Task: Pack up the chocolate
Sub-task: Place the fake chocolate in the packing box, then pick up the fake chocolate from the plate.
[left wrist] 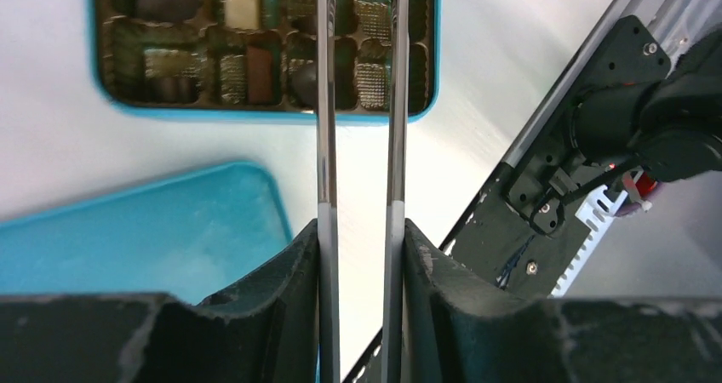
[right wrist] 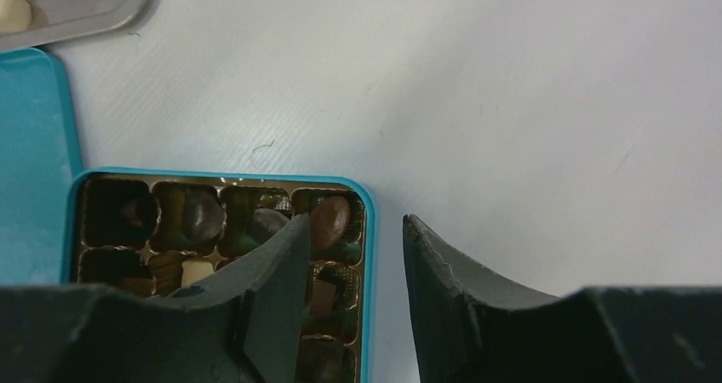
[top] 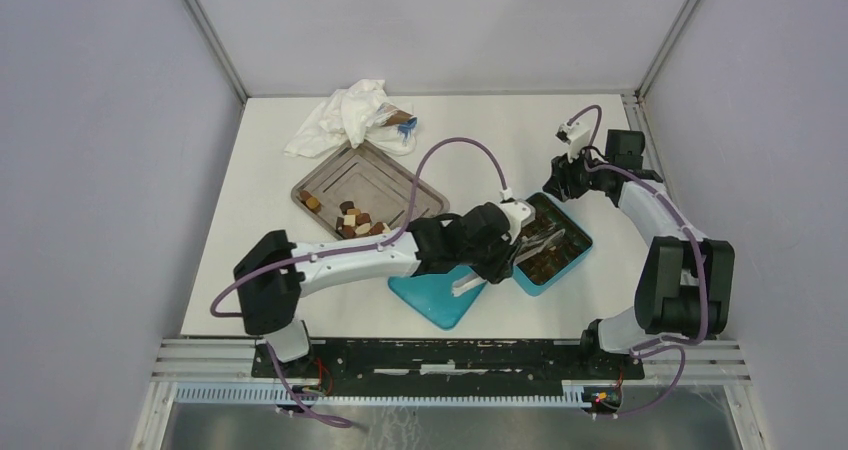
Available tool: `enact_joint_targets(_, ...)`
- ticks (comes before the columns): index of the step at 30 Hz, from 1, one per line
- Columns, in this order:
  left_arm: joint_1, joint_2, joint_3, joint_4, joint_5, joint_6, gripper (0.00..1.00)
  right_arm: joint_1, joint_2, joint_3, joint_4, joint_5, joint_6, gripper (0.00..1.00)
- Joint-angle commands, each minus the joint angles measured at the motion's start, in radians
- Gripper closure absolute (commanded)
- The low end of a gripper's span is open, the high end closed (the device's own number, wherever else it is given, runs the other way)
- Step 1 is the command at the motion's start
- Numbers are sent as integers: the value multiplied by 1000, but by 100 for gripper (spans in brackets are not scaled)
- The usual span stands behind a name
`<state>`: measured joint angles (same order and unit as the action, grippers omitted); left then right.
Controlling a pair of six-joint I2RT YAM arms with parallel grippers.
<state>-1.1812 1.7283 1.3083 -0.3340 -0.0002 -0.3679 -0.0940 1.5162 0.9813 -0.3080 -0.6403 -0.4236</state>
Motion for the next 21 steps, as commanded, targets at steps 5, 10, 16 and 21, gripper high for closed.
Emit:
enact_joint_targets(5,82,-330,-152,-106,-168,-85,63,-6,-134,-30,53,-113,-26,49)
enact_joint_targets(10,157,-483,-212,-312,-274,-139,63,-6,-142,-36,52,-152,-23,49)
enact_joint_targets(16,212,-518,-228,-514,-384,-196,62,-6,-125,-38,49,-168,-21,49)
enact_joint_targets(21,235,-487,-242,-541,-379,-197,62,-4,-112,-38,46,-168,-24,49)
